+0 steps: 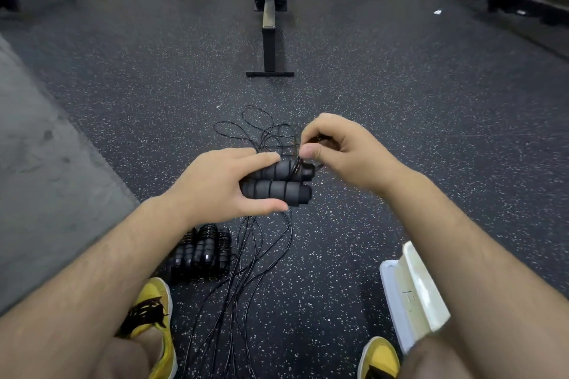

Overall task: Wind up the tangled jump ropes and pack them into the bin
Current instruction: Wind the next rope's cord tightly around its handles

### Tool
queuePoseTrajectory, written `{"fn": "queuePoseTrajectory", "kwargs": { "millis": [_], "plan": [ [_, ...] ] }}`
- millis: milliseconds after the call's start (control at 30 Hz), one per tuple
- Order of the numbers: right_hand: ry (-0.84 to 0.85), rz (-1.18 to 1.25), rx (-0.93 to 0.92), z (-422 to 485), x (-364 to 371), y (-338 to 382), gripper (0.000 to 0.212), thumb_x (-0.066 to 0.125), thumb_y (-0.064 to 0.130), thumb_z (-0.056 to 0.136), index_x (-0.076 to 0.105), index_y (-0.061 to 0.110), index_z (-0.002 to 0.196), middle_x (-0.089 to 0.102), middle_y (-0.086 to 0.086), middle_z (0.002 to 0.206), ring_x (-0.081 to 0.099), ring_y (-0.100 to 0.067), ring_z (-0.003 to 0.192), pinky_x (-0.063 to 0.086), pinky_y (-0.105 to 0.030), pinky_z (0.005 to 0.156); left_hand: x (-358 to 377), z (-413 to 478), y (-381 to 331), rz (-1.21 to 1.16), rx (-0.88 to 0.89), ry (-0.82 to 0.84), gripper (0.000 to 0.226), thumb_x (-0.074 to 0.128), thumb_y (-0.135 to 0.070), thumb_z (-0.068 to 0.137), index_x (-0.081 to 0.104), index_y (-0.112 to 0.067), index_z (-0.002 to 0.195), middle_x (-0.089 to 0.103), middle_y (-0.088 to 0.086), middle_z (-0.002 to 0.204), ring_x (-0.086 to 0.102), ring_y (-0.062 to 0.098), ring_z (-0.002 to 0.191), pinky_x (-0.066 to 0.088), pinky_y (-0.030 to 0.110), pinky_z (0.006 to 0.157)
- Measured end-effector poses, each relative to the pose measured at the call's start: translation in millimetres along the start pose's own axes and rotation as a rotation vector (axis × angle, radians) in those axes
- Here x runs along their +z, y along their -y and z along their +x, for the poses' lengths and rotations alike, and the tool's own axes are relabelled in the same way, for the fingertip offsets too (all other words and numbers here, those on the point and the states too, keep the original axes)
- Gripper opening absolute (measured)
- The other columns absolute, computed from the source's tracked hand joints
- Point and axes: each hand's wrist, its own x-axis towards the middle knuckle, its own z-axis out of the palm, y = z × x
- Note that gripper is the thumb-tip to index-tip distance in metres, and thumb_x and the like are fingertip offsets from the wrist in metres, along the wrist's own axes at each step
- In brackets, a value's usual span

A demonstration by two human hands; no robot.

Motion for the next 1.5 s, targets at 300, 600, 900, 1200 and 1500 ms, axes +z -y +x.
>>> {"fn": "queuePoseTrajectory", "kwargs": {
  "millis": [300, 600, 900, 1200, 1500],
  "plan": [
    [0.084, 0.407, 0.321, -8, 49, 14, 0.018, 0.050, 0.008, 0.093, 0.062, 0.019, 0.101, 0.061, 0.015, 0.086, 0.054, 0.012, 0.071, 0.044, -0.009, 0.067, -10, 10, -19, 0.038, -0.070, -0.188, 0.071, 0.057, -0.084, 0.075, 0.061, -0.035, 0.126, 0.053, -0.017, 0.086, 0.058, 0.012, 0.085, 0.047, 0.032, 0.074],
    [0.177, 0.147, 0.317, -5, 76, 35, 0.025, 0.033, 0.026, 0.108, 0.050, 0.033, 0.090, 0.047, 0.018, 0.072, 0.045, 0.007, 0.062, 0.033, -0.016, 0.061, -6, 9, 13, 0.278, -0.203, -0.290, 0.071, 0.053, -0.086, 0.076, 0.062, -0.030, 0.120, 0.055, -0.006, 0.081, 0.063, 0.025, 0.079, 0.048, 0.034, 0.064],
    [0.262, -0.309, 0.166, -21, 47, 52, 0.032, 0.032, 0.041, 0.107, 0.045, 0.019, 0.086, 0.055, 0.004, 0.076, 0.052, -0.020, 0.070, 0.040, -0.038, 0.064, -14, 7, 44, 0.437, -0.218, -0.224, 0.077, 0.044, -0.089, 0.076, 0.061, -0.027, 0.119, 0.055, 0.001, 0.078, 0.061, 0.030, 0.072, 0.047, 0.035, 0.061],
    [0.039, -0.608, -0.196, -15, 12, 37, 0.038, 0.037, 0.050, 0.098, 0.065, 0.024, 0.095, 0.065, 0.007, 0.087, 0.064, -0.022, 0.080, 0.050, -0.036, 0.063, -4, 9, 25, 0.403, -0.083, -0.084, 0.070, 0.044, -0.089, 0.073, 0.062, -0.030, 0.107, 0.053, -0.003, 0.073, 0.062, 0.029, 0.070, 0.045, 0.034, 0.060],
    [0.085, -0.283, 0.038, -6, -8, 0, 0.009, 0.063, 0.040, 0.093, 0.068, 0.033, 0.095, 0.063, 0.012, 0.089, 0.054, -0.007, 0.081, 0.048, -0.034, 0.077, 1, 5, -2, 0.074, 0.072, 0.089, 0.075, 0.048, -0.093, 0.074, 0.060, -0.037, 0.122, 0.057, -0.013, 0.083, 0.061, 0.015, 0.081, 0.052, 0.035, 0.068]
  ]
}}
